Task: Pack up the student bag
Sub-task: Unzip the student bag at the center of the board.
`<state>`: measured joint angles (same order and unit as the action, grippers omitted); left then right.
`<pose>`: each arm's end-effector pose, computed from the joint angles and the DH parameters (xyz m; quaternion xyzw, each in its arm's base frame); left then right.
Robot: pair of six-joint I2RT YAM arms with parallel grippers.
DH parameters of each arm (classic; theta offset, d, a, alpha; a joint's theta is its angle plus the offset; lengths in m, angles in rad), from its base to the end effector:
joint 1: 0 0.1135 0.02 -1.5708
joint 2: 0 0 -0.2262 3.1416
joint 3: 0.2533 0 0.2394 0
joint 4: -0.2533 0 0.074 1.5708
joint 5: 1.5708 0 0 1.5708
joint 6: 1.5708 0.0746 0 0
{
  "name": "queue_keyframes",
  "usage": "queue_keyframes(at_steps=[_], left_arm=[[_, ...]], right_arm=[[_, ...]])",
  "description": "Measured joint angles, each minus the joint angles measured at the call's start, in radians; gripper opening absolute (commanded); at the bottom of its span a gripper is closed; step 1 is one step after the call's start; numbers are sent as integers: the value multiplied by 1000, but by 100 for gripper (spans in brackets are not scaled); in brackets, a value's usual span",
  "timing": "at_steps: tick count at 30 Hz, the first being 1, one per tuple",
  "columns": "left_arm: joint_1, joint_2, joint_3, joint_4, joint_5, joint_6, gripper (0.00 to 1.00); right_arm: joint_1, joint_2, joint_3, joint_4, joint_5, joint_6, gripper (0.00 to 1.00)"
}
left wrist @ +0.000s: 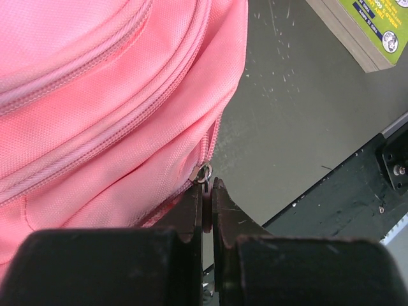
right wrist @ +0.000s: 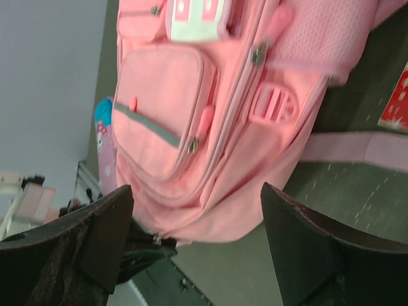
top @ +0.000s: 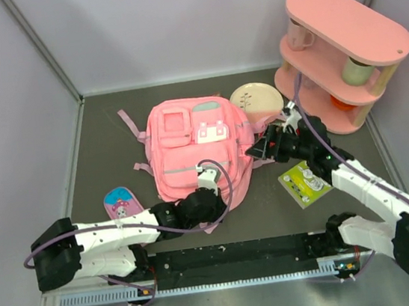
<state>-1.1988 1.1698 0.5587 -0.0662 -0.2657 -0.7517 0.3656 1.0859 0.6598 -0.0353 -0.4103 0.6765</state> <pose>0.1163 -0.2441 0.1464 0.1424 0.8844 -0.2875 0.3391 0.2489 0.1271 0.2091 0.0229 0.8388 0.4069 0.3610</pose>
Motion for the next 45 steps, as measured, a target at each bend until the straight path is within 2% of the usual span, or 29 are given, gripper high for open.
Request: queue_keyframes(at_steps=[6, 10, 18, 21, 23, 24, 26, 27, 33, 37, 45], left_arm=[[-1, 31, 19, 14, 14, 19, 0], [-1, 47, 29, 18, 23, 23, 0], [-1, 53, 31, 34, 34, 22, 0], [-1, 53, 31, 41, 34, 22, 0], [-1, 53, 31, 42, 34, 23, 0], [-1, 53, 31, 44, 34, 23, 0], [-1, 53, 32, 44, 34, 23, 0], [-1, 53, 34, 44, 34, 23, 0], [-1, 52, 35, 53, 28, 23, 0], [0, 39, 36, 53, 4, 21, 0], [7, -131, -26, 53, -98, -24, 0]], right_arm=[[68, -107, -196, 35, -61, 143, 76], [156, -92, -201, 64, -62, 192, 70], [200, 48, -193, 140, -54, 252, 62], [218, 83, -176, 158, -55, 259, 47], [228, 92, -170, 172, -54, 268, 33], [229, 97, -169, 174, -52, 269, 21], [229, 111, -168, 174, -43, 266, 10], [229, 116, -167, 169, -40, 264, 1], [237, 122, -97, 68, 2, 198, 0], [237, 124, 18, -31, 38, 107, 0], [199, 190, 181, -130, 36, -23, 0]])
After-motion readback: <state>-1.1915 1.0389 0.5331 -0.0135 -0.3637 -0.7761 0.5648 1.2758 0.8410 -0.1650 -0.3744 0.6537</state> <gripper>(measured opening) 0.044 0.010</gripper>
